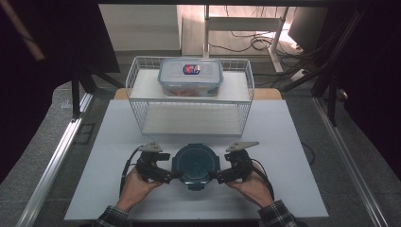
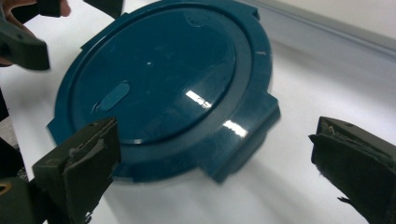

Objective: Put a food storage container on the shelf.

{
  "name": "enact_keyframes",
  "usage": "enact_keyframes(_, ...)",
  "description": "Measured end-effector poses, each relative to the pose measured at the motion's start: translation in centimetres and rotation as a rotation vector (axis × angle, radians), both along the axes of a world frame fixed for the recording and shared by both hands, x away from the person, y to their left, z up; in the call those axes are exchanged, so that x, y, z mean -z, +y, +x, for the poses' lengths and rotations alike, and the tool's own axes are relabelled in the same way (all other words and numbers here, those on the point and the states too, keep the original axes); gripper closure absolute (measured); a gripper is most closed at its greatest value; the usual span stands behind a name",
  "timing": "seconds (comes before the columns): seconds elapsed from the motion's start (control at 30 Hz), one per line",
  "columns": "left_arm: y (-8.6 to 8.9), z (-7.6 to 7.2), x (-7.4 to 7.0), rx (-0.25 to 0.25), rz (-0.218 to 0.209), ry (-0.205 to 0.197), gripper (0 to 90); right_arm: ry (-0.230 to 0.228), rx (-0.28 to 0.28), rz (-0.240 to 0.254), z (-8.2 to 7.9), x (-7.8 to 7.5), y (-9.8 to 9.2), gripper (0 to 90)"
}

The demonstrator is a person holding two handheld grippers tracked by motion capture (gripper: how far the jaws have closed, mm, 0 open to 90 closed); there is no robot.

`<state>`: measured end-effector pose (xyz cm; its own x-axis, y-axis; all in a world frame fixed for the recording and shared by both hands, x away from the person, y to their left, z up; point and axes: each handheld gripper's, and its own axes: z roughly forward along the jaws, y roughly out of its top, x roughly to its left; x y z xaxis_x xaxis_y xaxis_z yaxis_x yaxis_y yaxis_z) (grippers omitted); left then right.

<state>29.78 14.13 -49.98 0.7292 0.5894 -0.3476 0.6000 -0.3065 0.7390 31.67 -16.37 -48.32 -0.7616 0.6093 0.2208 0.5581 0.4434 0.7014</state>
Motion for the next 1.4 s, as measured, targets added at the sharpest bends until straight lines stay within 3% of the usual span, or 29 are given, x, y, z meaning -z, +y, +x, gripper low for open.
enact_keyframes(0.07, -0.2, 0.4, 0.5, 0.000, 0.008, 0.035, 3.4, 0.030, -0.004, -0.001, 0.7, 0.5, 0.4, 1.6)
enact_keyframes(0.13, 0.1, 0.7, 1.3, 0.013, -0.002, 0.108, 5.2, 0.095, -0.010, 0.051, 1.3, 1.0, 0.3, 3.6)
enact_keyframes(0.2, 0.6, 1.0, 1.7, 0.025, -0.058, 0.170, 8.3, 0.152, -0.017, 0.089, 1.7, 1.4, 0.1, 5.8)
enact_keyframes(0.27, 0.8, 1.0, 1.9, 0.040, -0.096, 0.202, 12.6, 0.214, -0.037, 0.115, 1.9, 1.7, 0.0, 8.5)
enact_keyframes(0.33, 0.9, 1.0, 2.0, 0.038, -0.106, 0.213, 16.9, 0.258, -0.055, 0.128, 1.9, 1.9, 0.0, 11.9)
enact_keyframes(0.47, 1.5, 0.8, 2.1, 0.028, -0.133, 0.214, 26.3, 0.270, -0.055, 0.133, 1.8, 1.5, -0.6, 21.7)
enact_keyframes(0.63, 2.8, -0.5, 1.8, 0.028, -0.194, 0.203, 45.4, 0.306, -0.034, 0.218, 1.4, 0.9, -2.0, 40.2)
enact_keyframes(0.77, 3.1, -1.5, 1.6, 0.019, -0.202, 0.185, 50.8, 0.306, -0.020, 0.240, 0.5, 0.3, -2.6, 53.1)
enact_keyframes(0.87, 2.8, -2.0, 1.3, -0.002, -0.208, 0.171, 53.1, 0.308, -0.003, 0.250, 0.0, 0.3, -3.0, 53.8)
enact_keyframes(1.0, 2.8, -2.2, 1.4, -0.043, -0.246, 0.189, 54.8, 0.304, 0.033, 0.241, -0.6, 0.1, -3.0, 54.5)
enact_keyframes(1.1, 2.7, -2.3, 1.1, -0.060, -0.243, 0.184, 55.7, 0.307, 0.052, 0.248, -0.7, 0.0, -3.0, 55.4)
enact_keyframes(1.23, 2.5, -2.2, 0.5, -0.073, -0.212, 0.156, 57.0, 0.232, 0.044, 0.217, -0.9, -0.7, -2.6, 55.4)
enact_keyframes(1.4, 2.4, -1.7, -0.3, -0.077, -0.211, 0.146, 57.1, 0.206, 0.043, 0.229, -0.4, -1.1, -2.7, 55.5)
